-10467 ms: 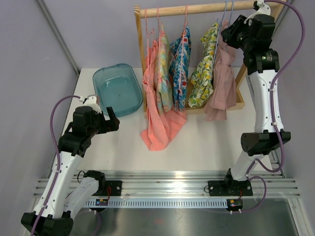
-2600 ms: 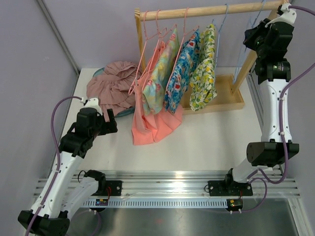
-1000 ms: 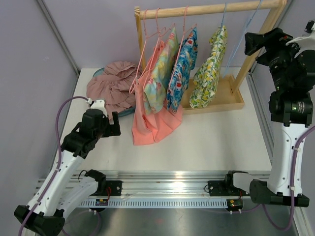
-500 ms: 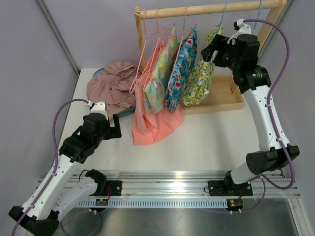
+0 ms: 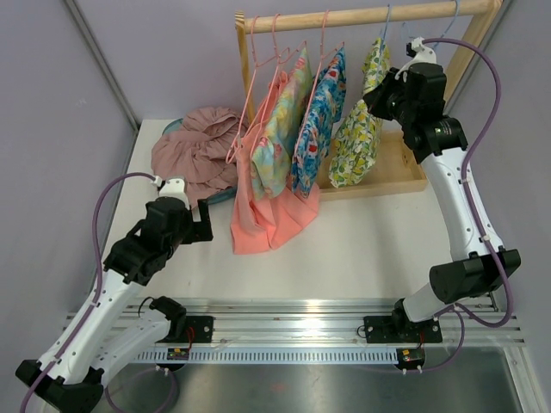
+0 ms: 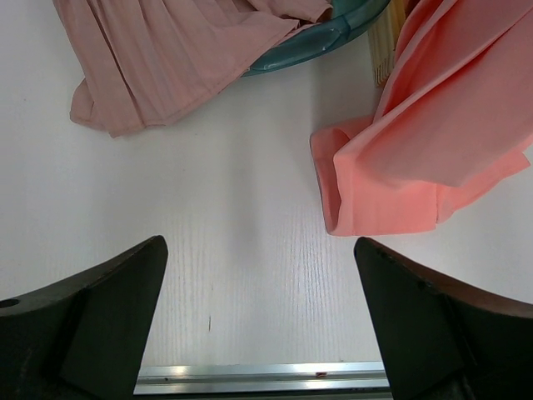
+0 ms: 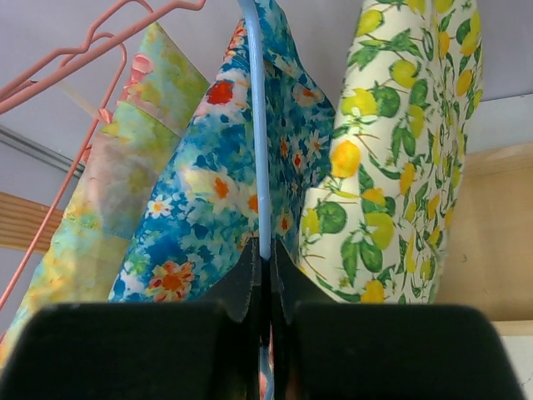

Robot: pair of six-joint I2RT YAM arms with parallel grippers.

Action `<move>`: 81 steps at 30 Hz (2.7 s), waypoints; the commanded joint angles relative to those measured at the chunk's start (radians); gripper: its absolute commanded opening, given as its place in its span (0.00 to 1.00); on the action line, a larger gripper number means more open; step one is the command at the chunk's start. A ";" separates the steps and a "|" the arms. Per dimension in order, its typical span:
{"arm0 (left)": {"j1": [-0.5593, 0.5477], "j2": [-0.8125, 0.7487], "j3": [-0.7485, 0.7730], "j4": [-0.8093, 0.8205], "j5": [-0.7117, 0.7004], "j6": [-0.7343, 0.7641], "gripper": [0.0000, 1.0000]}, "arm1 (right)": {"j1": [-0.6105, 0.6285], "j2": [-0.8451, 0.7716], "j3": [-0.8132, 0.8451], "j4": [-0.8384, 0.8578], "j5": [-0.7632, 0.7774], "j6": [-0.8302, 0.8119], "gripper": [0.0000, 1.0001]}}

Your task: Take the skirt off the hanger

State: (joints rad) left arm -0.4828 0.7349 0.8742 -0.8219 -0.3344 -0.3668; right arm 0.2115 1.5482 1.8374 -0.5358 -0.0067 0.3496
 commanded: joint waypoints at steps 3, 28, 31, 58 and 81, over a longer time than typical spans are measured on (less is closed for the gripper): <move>-0.004 -0.003 -0.006 0.027 -0.003 0.000 0.99 | 0.008 -0.010 0.060 0.047 0.011 -0.012 0.00; -0.856 0.527 0.575 0.490 -0.054 0.147 0.99 | 0.008 -0.592 -0.286 -0.124 -0.131 0.201 0.00; -0.902 0.613 0.605 0.564 -0.009 0.147 0.99 | 0.008 -0.632 -0.296 -0.153 -0.128 0.206 0.00; -0.942 0.686 0.468 0.880 -0.006 0.177 0.00 | 0.008 -0.757 -0.283 -0.236 -0.170 0.262 0.00; -1.094 0.834 -0.204 1.061 -0.029 -0.248 0.00 | 0.009 -0.413 0.034 -0.178 -0.190 0.215 0.00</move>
State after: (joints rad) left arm -1.5768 1.5333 0.6380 0.1509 -0.3378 -0.5823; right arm 0.2161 1.1168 1.9015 -0.8322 -0.1696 0.5495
